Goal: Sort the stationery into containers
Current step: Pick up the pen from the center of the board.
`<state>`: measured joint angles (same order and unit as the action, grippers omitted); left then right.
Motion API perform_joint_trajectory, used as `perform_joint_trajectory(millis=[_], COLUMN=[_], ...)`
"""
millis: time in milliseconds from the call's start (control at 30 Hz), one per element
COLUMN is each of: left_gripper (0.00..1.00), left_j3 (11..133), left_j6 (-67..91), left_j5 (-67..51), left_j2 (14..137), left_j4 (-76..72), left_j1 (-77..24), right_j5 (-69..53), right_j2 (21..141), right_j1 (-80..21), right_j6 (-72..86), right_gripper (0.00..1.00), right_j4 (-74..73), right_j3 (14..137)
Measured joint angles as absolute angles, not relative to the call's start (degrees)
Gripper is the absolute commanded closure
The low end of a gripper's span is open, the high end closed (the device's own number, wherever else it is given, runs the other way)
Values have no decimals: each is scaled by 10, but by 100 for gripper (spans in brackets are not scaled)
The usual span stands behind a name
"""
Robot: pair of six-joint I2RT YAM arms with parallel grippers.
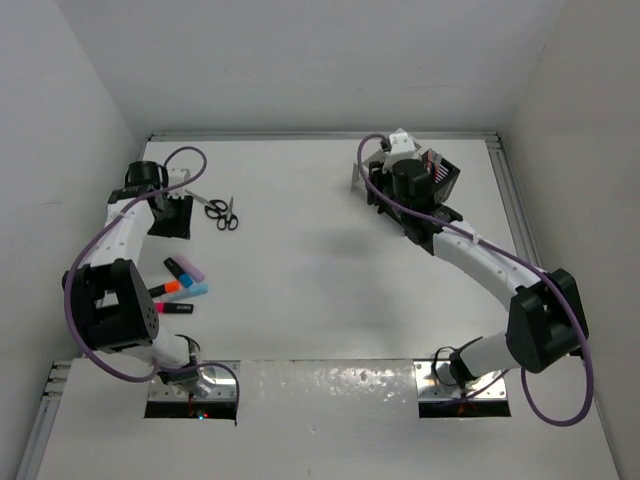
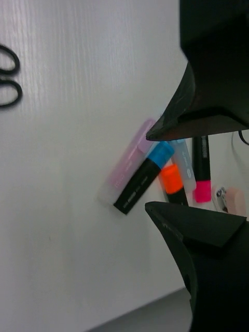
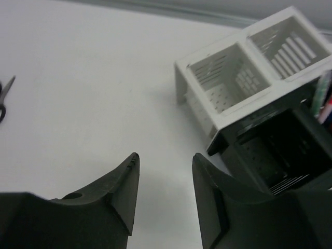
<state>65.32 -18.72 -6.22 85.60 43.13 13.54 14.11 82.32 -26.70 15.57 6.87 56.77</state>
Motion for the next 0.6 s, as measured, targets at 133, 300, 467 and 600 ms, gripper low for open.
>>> perform_joint_trajectory(millis=[133, 300, 467, 600], left_gripper=[44, 36, 34, 34], left_j3=[656, 629, 593, 587], left_j6=[-235, -323, -436, -498], left_j5=[-3, -1, -47, -58], left_j2=[863, 856, 838, 841], left_j4=[449, 475, 502, 490], left_j1=[137, 157, 163, 145], right_j5=[131, 116, 112, 112], right_j2=[820, 820, 823, 823], right_j1=[-300, -328, -349, -367], right_j6=[154, 156, 169, 178], right_gripper=[53, 52, 52, 51], right_j4=[47, 21, 14, 15], right_j3=[548, 545, 545, 543])
